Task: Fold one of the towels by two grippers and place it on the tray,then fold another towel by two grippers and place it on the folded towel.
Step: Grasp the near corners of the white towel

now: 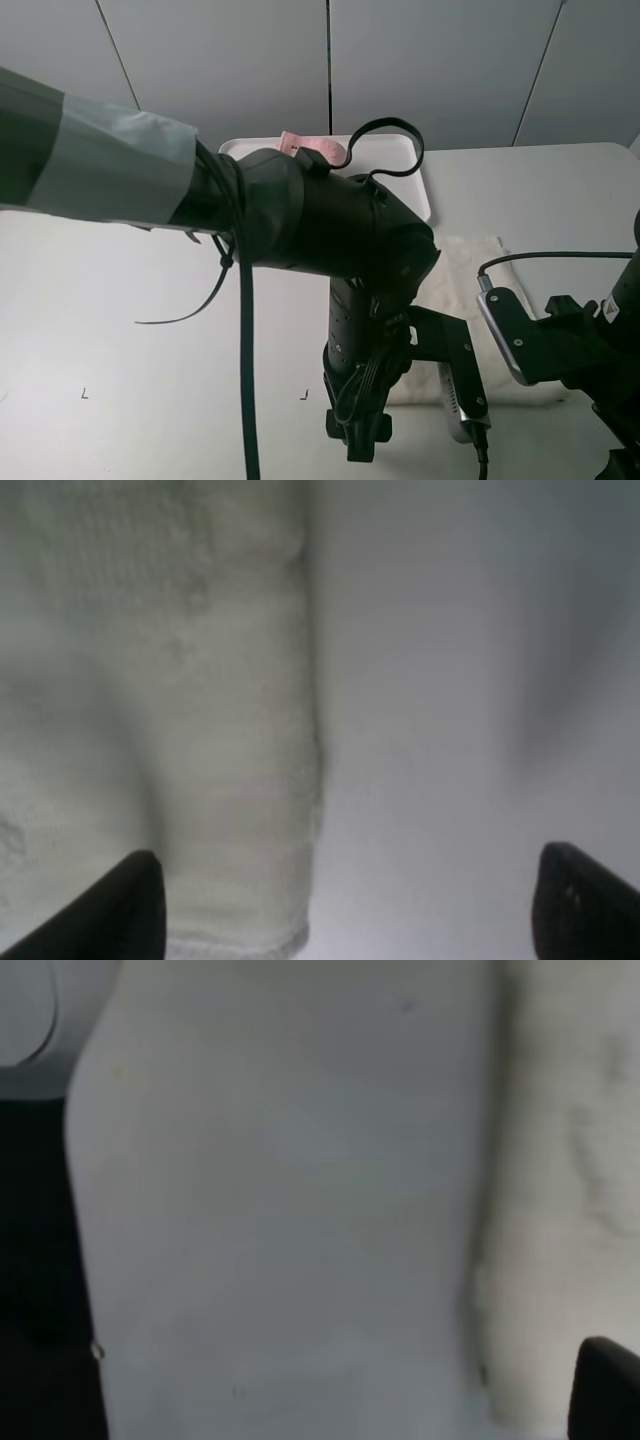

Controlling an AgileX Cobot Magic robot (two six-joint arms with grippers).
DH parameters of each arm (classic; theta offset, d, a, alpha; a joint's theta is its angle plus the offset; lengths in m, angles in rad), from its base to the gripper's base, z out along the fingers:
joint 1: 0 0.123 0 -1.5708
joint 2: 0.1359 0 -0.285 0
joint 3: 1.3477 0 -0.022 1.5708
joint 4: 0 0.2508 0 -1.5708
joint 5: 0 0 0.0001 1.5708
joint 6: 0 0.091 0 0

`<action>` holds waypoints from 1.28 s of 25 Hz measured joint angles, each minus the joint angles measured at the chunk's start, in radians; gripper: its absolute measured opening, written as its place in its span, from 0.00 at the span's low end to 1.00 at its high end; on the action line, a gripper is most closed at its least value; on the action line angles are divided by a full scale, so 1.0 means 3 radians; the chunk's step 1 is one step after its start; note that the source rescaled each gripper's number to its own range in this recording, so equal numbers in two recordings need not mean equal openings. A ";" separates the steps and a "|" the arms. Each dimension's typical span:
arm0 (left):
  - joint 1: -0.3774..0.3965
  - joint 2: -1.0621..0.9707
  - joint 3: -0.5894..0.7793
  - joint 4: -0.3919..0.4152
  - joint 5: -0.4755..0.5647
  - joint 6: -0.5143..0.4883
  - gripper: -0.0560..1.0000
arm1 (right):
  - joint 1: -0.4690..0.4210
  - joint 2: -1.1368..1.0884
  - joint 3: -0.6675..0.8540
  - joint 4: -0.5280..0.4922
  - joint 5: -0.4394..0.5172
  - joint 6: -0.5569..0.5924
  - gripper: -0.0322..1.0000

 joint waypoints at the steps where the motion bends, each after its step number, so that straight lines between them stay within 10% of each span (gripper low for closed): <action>1: -0.0004 0.0014 0.0000 0.0000 0.0000 -0.0024 0.95 | 0.0000 0.0000 0.0013 0.0000 -0.0040 -0.0014 1.00; 32: -0.0006 0.0114 -0.0007 0.0036 0.0008 -0.0094 0.95 | 0.0000 0.0569 0.0060 -0.0236 -0.0753 0.0059 1.00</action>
